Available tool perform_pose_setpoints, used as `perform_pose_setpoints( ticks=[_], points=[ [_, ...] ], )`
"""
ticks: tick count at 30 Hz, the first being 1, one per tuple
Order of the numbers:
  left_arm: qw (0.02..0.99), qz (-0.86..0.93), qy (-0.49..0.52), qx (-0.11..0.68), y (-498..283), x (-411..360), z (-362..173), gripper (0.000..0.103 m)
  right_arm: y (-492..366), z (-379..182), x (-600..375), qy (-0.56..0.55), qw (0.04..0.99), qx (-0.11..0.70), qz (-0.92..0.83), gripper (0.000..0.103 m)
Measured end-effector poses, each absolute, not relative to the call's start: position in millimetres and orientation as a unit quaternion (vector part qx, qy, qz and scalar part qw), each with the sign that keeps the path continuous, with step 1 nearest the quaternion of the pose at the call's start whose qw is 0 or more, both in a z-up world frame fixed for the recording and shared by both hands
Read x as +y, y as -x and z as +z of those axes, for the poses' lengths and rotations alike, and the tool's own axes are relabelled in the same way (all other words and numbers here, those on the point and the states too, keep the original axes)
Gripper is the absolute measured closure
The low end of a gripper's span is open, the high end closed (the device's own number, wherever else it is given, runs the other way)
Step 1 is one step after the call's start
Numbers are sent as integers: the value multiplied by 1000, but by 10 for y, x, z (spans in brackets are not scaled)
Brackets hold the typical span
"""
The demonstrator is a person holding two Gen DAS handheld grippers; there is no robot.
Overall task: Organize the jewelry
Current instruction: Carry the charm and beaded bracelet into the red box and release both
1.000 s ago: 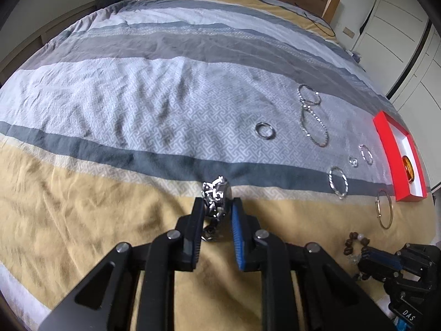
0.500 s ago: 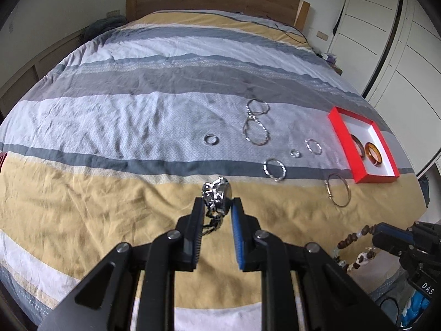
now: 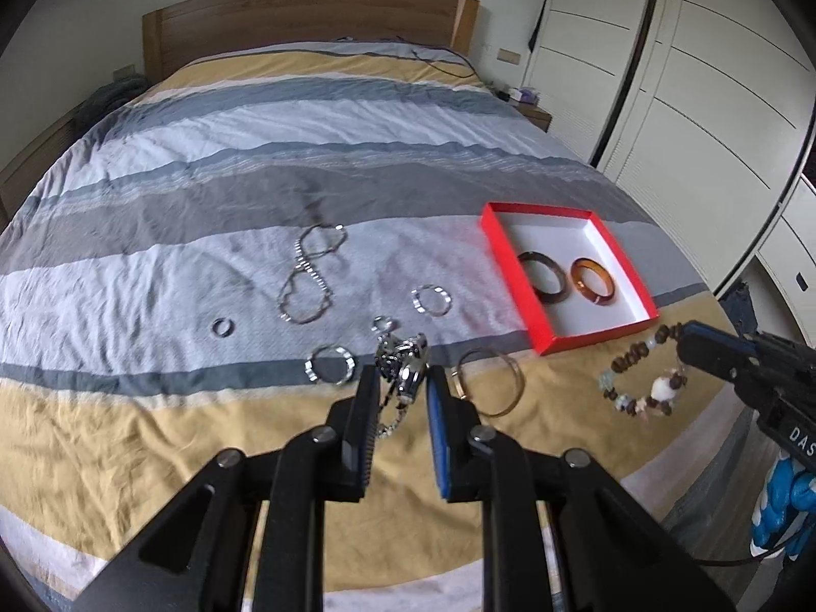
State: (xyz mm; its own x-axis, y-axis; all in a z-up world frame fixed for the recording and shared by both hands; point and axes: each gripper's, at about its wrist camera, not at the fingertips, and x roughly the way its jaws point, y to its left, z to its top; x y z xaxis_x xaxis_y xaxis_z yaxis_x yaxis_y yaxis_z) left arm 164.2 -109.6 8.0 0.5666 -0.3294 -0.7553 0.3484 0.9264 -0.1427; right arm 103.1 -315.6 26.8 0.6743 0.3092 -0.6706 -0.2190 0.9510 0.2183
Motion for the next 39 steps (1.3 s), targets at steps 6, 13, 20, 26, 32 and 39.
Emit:
perform_pose_setpoints(
  ticks=[6,13,20,26,32,39],
  points=[
    [874,-247,-20,418,-2070,-1892,115,86,-1467,261,-3768,-65,921,369,104,96],
    [865,-282,-26,414,-2769,-2791,-47,86,-2234,-18,-4358,-73,921,375,74,95],
    [857,-276,-46,433,-3354,-3396,-515,86,-2908,-516,-4774,-91,914,393,48,95],
    [845,-247,-70,469,-3511,-3502,-982,86,-3138,-962,-4891,-94,896,433,34,95],
    [848,-236,-84,468,-3478,-3515,-1062,85,-3094,-1086,-4894,-88,890,446,20,94],
    [850,-244,-80,461,-3345,-3480,-928,81,-2947,-964,-4948,-79,897,434,10,63]
  ],
)
